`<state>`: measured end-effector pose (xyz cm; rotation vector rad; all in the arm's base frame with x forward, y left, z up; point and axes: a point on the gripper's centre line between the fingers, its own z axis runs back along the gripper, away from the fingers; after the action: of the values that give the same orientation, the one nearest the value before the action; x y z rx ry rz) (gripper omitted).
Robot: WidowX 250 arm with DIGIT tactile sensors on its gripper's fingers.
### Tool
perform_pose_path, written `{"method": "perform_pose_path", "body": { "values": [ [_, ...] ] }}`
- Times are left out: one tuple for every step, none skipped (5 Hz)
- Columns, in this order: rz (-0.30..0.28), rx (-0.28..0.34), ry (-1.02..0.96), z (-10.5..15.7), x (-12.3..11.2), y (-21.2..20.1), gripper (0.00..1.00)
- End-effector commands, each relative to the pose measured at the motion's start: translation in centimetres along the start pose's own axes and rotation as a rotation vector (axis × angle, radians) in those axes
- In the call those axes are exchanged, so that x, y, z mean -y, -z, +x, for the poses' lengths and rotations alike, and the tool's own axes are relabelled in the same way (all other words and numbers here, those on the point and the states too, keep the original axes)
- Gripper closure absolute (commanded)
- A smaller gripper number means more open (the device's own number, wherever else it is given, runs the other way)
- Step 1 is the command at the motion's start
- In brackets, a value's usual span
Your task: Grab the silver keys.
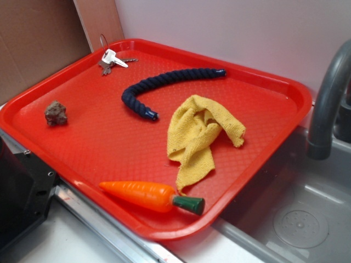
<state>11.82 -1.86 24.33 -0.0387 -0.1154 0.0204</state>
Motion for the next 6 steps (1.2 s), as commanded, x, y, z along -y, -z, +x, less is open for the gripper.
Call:
{"method": "perform_pose_path", "body": {
  "values": [
    [0.000, 0.000, 0.000, 0.0, 0.0, 0.0, 0.00],
    [0.021, 0.056, -0.191, 3.3, -2.8, 2.1, 0.00],
    [0.059, 0.190, -0.319, 6.3, -4.4, 4.2, 0.00],
    [0.083, 0.237, -0.491, 8.0, -6.4, 7.0, 0.00],
    [0.083, 0.237, -0.491, 8.0, -6.4, 7.0, 0.00],
    [0.083, 0.237, -0.491, 8.0, -6.4, 7.0, 0.00]
  ]
}}
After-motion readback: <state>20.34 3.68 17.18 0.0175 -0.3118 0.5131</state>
